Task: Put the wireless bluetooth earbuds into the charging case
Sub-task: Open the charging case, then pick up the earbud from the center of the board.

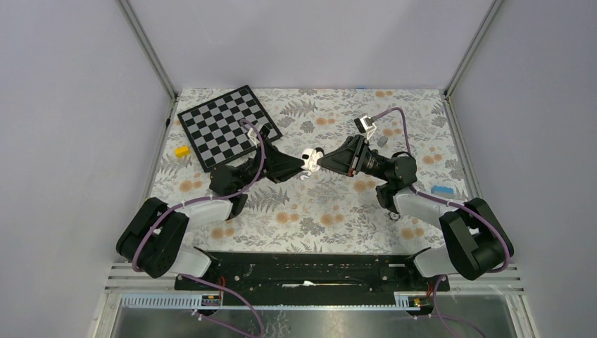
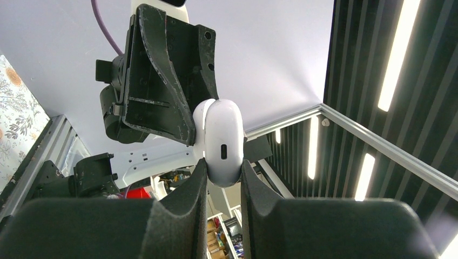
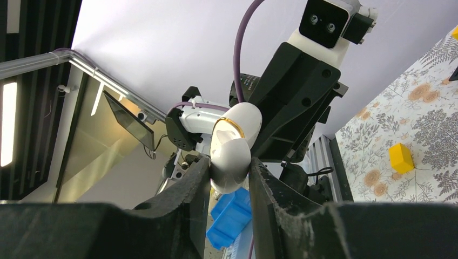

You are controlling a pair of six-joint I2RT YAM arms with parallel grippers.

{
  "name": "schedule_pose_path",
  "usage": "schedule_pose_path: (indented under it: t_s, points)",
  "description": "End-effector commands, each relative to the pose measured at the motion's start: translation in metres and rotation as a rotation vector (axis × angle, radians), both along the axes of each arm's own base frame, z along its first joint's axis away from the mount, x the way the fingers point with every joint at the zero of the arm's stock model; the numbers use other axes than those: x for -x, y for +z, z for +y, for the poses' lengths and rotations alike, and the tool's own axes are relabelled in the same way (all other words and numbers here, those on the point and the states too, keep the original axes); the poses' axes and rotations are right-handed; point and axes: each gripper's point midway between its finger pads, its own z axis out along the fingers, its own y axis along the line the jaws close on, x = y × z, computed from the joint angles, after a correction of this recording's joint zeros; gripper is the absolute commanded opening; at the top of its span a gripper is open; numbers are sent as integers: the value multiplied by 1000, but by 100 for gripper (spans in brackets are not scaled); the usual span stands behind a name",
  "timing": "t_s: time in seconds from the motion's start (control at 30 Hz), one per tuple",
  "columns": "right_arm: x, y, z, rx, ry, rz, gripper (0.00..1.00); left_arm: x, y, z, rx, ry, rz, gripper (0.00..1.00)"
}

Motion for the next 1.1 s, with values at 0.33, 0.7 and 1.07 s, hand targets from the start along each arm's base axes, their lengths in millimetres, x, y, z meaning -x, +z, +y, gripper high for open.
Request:
schedule_pose_path:
  t_s: [0.33, 0.7, 1.07]
  points:
    - [6, 21, -12, -108, -56, -107, 0, 8, 22, 8, 75, 28, -138, 61]
    - [0, 9, -15, -72, -54, -48, 0, -8, -3, 7, -99, 109, -109, 99]
    - [-23, -70, -26, 282, -201, 116, 0, -45, -89, 40, -756, 368, -42, 99]
